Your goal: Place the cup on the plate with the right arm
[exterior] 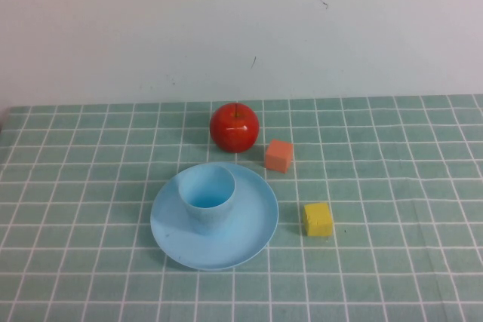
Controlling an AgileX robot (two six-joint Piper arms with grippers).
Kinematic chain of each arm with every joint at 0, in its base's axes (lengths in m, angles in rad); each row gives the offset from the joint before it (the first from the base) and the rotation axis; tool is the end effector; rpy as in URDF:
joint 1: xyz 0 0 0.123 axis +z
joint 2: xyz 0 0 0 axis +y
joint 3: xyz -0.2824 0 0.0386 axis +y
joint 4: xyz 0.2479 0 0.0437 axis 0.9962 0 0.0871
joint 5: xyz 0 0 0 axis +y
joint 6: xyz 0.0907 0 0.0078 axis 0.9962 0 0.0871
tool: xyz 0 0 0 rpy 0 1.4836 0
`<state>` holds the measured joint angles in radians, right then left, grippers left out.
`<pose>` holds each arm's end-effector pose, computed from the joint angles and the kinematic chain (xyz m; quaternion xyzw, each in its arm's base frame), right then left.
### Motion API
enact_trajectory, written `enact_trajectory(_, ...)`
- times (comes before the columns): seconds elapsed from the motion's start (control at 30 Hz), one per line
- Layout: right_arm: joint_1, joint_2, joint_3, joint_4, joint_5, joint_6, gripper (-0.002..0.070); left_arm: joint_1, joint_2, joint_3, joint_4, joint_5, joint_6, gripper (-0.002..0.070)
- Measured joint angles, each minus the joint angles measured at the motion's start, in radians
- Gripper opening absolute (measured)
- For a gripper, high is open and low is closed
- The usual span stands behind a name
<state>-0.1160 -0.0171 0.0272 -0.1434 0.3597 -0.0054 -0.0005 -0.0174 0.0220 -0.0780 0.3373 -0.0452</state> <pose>0.0518 -0.0107 0.1728 0.0057 0.7985 -0.0967 0.5942 0.0531 -0.0024 0.1763 -0.0389 0.7899 -0.0467 0.6102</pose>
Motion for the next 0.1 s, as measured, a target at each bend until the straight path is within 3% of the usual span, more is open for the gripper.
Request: enact_trajectory(0.1, 0.0, 0.0, 0.0, 0.0, 0.0, 0.0, -0.0003, 0.0, 0.0, 0.0, 0.0, 0.0, 0.0, -0.0003)
